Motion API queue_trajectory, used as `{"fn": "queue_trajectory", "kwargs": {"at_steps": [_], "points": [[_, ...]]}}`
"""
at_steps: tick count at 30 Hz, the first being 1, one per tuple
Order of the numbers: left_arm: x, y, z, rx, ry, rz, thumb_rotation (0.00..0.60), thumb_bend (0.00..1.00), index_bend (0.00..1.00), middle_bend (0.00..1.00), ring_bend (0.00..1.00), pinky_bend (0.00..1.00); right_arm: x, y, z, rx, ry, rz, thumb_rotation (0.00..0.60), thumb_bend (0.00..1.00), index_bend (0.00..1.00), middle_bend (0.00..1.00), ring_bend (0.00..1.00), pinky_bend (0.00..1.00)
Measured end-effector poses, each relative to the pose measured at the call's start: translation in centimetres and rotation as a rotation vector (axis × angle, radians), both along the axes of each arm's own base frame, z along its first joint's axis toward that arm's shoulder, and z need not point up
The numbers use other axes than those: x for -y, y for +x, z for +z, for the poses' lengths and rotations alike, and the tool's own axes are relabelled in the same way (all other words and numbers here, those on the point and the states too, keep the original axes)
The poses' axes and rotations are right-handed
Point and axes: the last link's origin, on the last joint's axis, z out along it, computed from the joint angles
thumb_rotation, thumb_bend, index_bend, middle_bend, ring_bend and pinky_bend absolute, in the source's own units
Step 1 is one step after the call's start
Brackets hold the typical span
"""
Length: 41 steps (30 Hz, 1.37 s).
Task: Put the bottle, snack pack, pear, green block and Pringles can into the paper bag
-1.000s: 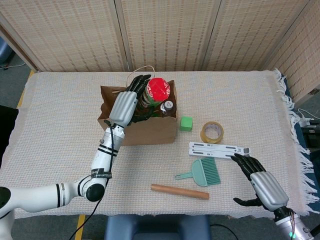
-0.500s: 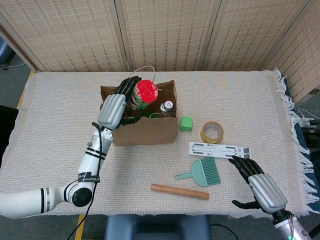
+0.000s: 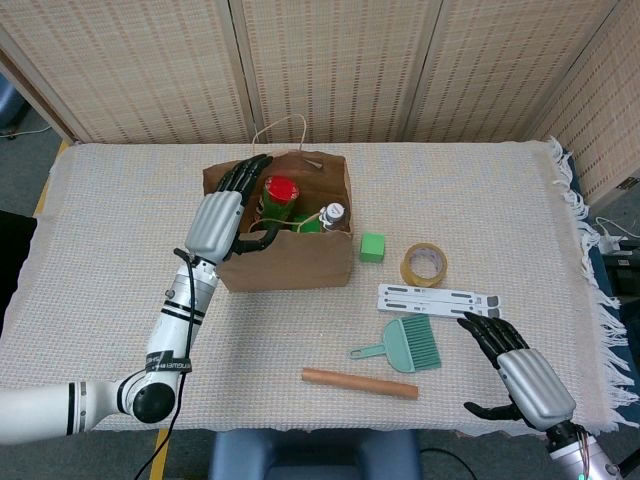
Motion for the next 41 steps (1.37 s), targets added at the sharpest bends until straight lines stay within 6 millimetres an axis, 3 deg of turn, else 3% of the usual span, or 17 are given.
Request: {"fn": "queue_trajectory", "kwargs": {"at_steps": [6, 12, 18, 25, 31, 34, 41], "points": [[1.5, -1.9, 2.5, -0.038, 0.07, -0.035, 0.6, 0.39, 0.0, 0.0, 0.0, 0.1, -0.1, 0.0, 0.1, 0.002, 0.0, 0.002, 0.6, 0.01, 0.0, 0.0, 0.0, 0.0], [4.0, -6.6, 5.1, -0.2, 0.148, -0.053, 0.6, 0.4, 0.03, 0.0, 0.0, 0.15, -0.1, -0.1, -0.1, -0.004, 0.002, 0.003, 0.6, 0.01, 0.0, 0.0, 0.0, 0.0], [8.2, -13.1, 6.5, -0.415, 0.254, -0.089, 0.6, 0.39, 0.02, 0.0, 0.0, 0.1, -0.2, -0.3, -0.4, -0.011, -0.005, 0.009, 0.6, 0.01, 0.0, 0.0, 0.0, 0.0], [15.5, -23.1, 6.6, -0.548, 0.192, 0.121, 0.6, 0.4, 0.0, 0.0, 0.0, 0.06, 0.1, -1.1, -1.3, -0.051, -0.021, 0.026, 0.6, 0.01, 0.0, 0.0, 0.0, 0.0], [18.5, -28.2, 6.1, -0.557, 0.187, 0.244, 0.6, 0.39, 0.0, 0.0, 0.0, 0.05, 0.7, -2.4, -2.1, -0.114, -0.11, 0.085, 0.6, 0.01, 0.0, 0.0, 0.0, 0.0], [19.8, -29.8, 6.0, -0.553, 0.195, 0.278, 0.6, 0.39, 0.0, 0.0, 0.0, 0.05, 1.0, -3.5, -2.7, -0.184, -0.165, 0.13, 0.6, 0.01, 0.0, 0.0, 0.0, 0.0], [19.9, -30.5, 5.7, -0.567, 0.202, 0.263, 0.6, 0.39, 0.0, 0.0, 0.0, 0.04, 0.7, -4.8, -4.5, -0.264, -0.23, 0.177, 0.6, 0.01, 0.0, 0.0, 0.0, 0.0]]}}
